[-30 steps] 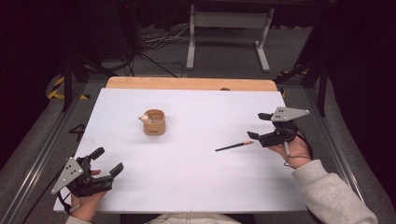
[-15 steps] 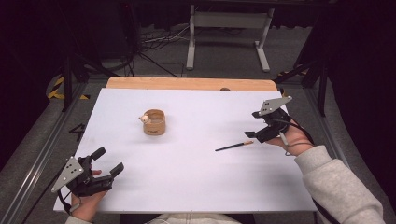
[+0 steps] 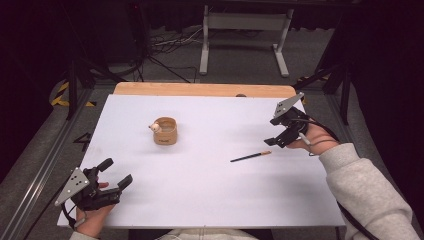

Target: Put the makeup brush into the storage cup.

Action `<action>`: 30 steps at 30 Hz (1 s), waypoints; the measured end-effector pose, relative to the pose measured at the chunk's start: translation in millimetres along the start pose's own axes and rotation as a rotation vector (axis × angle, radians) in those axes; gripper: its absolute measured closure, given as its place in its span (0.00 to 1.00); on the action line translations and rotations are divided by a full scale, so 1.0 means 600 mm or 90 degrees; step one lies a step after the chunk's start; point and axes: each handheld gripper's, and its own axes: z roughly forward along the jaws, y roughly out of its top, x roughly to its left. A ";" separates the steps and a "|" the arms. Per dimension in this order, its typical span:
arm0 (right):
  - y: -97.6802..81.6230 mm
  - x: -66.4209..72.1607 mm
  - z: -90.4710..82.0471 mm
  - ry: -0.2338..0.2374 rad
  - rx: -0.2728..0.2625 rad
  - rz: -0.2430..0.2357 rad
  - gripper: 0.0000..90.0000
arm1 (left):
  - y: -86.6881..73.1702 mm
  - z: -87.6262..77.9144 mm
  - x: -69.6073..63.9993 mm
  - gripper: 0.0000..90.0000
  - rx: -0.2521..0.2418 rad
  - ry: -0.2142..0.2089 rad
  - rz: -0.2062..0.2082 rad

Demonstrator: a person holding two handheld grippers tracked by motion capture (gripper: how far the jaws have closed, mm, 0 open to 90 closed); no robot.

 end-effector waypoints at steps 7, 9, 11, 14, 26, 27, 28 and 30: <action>0.008 -0.003 0.012 0.021 0.050 -0.022 0.24 | -0.001 0.001 -0.001 0.11 0.001 -0.003 -0.001; 0.010 -0.004 0.016 0.029 0.059 -0.031 0.25 | -0.001 0.001 -0.001 0.11 0.002 -0.004 -0.002; 0.011 -0.004 0.018 0.029 0.065 -0.032 0.25 | -0.001 0.001 -0.001 0.11 0.001 -0.003 -0.001; 0.012 -0.008 0.025 0.027 0.087 -0.039 0.26 | 0.000 0.000 -0.001 0.11 0.003 -0.002 0.000; 0.015 -0.015 0.041 0.058 0.126 -0.067 0.29 | -0.002 0.001 -0.001 0.11 0.007 -0.004 -0.004; 0.015 -0.016 0.042 0.063 0.127 -0.070 0.29 | -0.002 0.001 -0.001 0.11 0.008 -0.004 -0.004; 0.016 -0.017 0.045 0.066 0.131 -0.073 0.29 | -0.002 0.001 -0.001 0.11 0.009 -0.005 -0.005; 0.017 -0.019 0.048 0.067 0.132 -0.075 0.29 | -0.002 0.001 -0.001 0.11 0.008 -0.005 -0.004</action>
